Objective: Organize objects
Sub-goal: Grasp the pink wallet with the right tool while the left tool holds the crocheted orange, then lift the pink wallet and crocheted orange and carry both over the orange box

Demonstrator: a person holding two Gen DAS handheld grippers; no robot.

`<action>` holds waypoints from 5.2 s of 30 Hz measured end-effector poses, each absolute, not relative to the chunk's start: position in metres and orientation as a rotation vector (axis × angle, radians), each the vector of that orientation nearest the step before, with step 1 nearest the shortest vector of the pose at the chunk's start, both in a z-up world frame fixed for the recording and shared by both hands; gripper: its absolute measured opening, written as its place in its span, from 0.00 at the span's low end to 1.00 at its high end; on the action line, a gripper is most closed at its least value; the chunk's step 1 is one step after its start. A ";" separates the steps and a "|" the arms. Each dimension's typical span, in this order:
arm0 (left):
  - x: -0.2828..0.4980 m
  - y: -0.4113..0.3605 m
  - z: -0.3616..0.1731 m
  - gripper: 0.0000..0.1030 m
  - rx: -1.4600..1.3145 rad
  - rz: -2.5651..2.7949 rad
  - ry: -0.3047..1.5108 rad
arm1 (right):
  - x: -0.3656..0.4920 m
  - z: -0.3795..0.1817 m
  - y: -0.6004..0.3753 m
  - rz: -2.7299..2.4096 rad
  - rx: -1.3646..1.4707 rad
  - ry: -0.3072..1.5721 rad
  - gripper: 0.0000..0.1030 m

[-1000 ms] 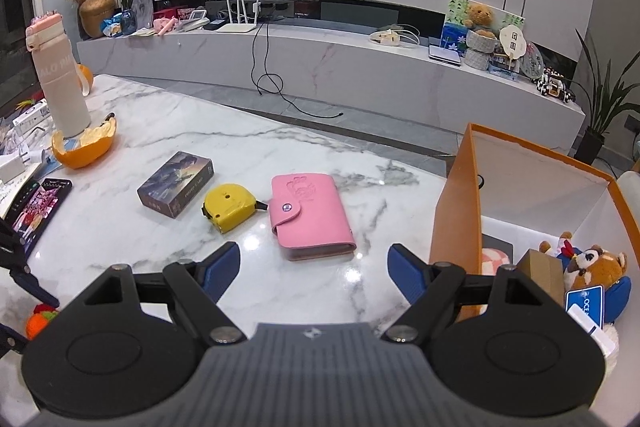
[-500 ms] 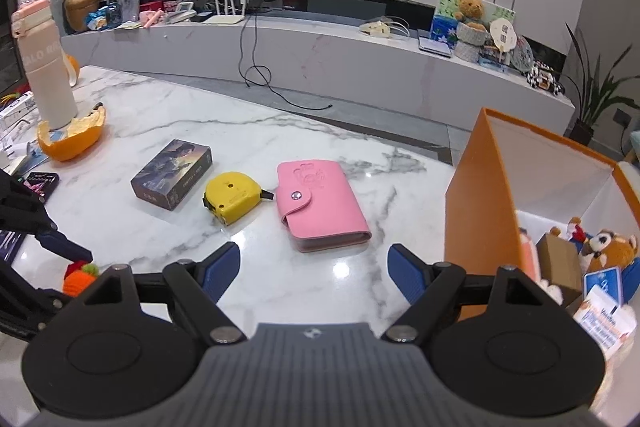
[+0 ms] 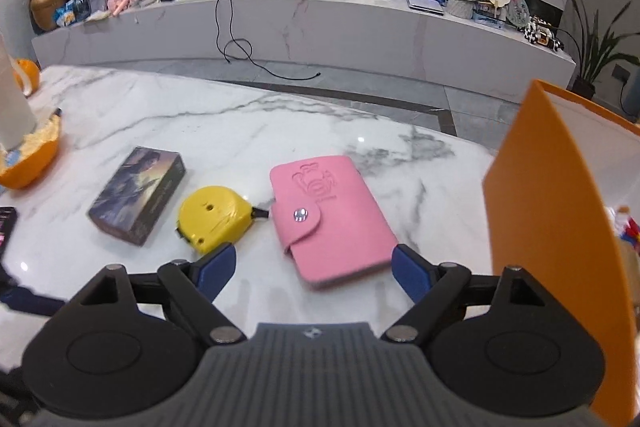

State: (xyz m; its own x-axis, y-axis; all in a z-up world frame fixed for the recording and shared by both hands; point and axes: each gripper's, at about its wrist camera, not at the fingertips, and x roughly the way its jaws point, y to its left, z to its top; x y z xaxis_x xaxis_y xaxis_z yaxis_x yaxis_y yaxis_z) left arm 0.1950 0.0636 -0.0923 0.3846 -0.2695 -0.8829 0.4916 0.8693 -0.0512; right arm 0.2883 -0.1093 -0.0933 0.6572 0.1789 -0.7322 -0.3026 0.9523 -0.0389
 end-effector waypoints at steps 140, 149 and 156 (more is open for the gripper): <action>0.180 -0.166 0.015 0.60 0.355 -0.519 0.715 | 0.200 0.051 -0.350 0.172 0.180 0.554 0.79; 0.194 -0.214 0.007 0.60 0.406 -0.583 0.711 | 0.226 0.047 -0.368 0.148 0.157 0.589 0.79; 0.199 -0.245 -0.014 0.60 0.472 -0.604 0.717 | 0.253 0.037 -0.383 0.130 0.137 0.622 0.79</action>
